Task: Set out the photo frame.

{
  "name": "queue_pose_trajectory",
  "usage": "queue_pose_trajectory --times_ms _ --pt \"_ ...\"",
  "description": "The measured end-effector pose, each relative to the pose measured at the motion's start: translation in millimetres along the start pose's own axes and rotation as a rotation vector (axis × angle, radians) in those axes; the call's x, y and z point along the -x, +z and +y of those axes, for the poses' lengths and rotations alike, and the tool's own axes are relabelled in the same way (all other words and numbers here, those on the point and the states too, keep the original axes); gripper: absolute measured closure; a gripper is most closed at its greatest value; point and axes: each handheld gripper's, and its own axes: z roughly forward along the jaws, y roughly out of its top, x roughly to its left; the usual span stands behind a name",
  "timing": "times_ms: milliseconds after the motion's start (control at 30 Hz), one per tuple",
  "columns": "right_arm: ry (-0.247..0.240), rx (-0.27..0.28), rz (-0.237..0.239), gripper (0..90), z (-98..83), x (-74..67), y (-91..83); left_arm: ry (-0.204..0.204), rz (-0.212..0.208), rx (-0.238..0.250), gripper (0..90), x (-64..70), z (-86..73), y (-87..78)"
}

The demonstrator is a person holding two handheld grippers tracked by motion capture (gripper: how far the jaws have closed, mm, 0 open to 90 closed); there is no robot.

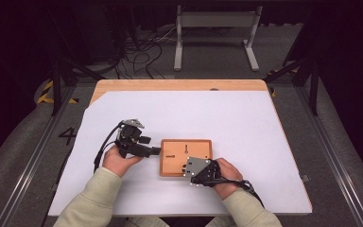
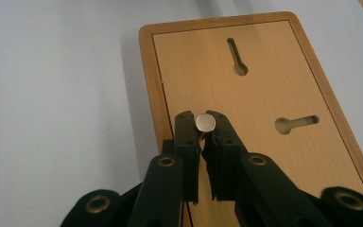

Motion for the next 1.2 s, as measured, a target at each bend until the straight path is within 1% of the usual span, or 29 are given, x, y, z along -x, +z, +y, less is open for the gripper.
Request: queue_pose_trajectory --times_ms 100,133,167,300,333,433,467,567,700,733,767,833,1000,1033,1100,1200 --pt "-0.023 -0.005 -0.019 84.2 0.5 -3.7 -0.7 -0.020 -0.015 0.003 22.2 -0.8 2.9 3.7" --pt "-0.027 -0.003 -0.023 84.2 0.6 -4.7 -0.7 -0.033 -0.028 -0.005 22.5 -1.7 4.1 5.5" --pt "-0.035 -0.004 -0.031 84.3 0.6 -5.5 -0.9 -0.041 -0.030 -0.004 22.8 -2.2 4.7 6.9" --pt "-0.051 -0.005 -0.046 84.3 0.7 -8.4 -1.3 -0.096 -0.054 -0.004 20.1 -6.0 7.2 14.1" --pt "-0.051 -0.005 -0.046 84.3 0.7 -8.4 -1.3 -0.096 -0.054 -0.004 19.0 -6.0 7.2 14.1" --pt "-0.071 -0.016 -0.068 84.3 1.2 -12.2 -2.1 -0.116 -0.070 -0.004 17.0 -7.8 8.7 18.6" --pt "-0.071 -0.016 -0.068 84.3 1.2 -12.2 -2.1 -0.121 -0.070 -0.002 17.0 -8.1 9.0 20.0" --pt "-0.080 -0.018 -0.076 84.3 1.3 -14.5 -2.3 -0.133 -0.090 -0.009 16.2 -9.7 9.8 23.8" --pt "-0.096 -0.023 -0.090 84.4 1.3 -17.4 -3.0 -0.144 -0.098 -0.035 15.2 -8.9 10.6 33.2" --pt "-0.096 -0.023 -0.090 84.4 1.3 -17.4 -3.0 -0.144 -0.098 -0.035 14.7 -8.9 10.6 33.2" --pt "-0.098 -0.025 -0.093 84.4 1.2 -18.3 -3.2 -0.136 -0.107 -0.038 14.7 -8.1 11.0 36.3" --pt "-0.099 -0.022 -0.096 84.5 1.1 -19.5 -3.3 -0.136 -0.116 -0.039 12.9 -7.1 11.8 39.4" --pt "-0.111 -0.026 -0.102 84.4 0.9 -20.6 -3.9 -0.136 -0.117 -0.041 12.5 -6.5 12.7 44.4" --pt "-0.104 -0.026 -0.105 84.4 0.9 -21.5 -3.9 -0.134 -0.117 -0.042 12.5 -6.0 12.9 45.4" --pt "-0.117 -0.027 -0.102 84.4 0.8 -21.8 -4.2 -0.130 -0.123 -0.045 12.6 -4.8 13.4 47.0" --pt "-0.119 -0.028 -0.109 84.4 0.8 -22.8 -4.3 -0.125 -0.127 -0.048 12.7 -2.8 14.4 49.1"
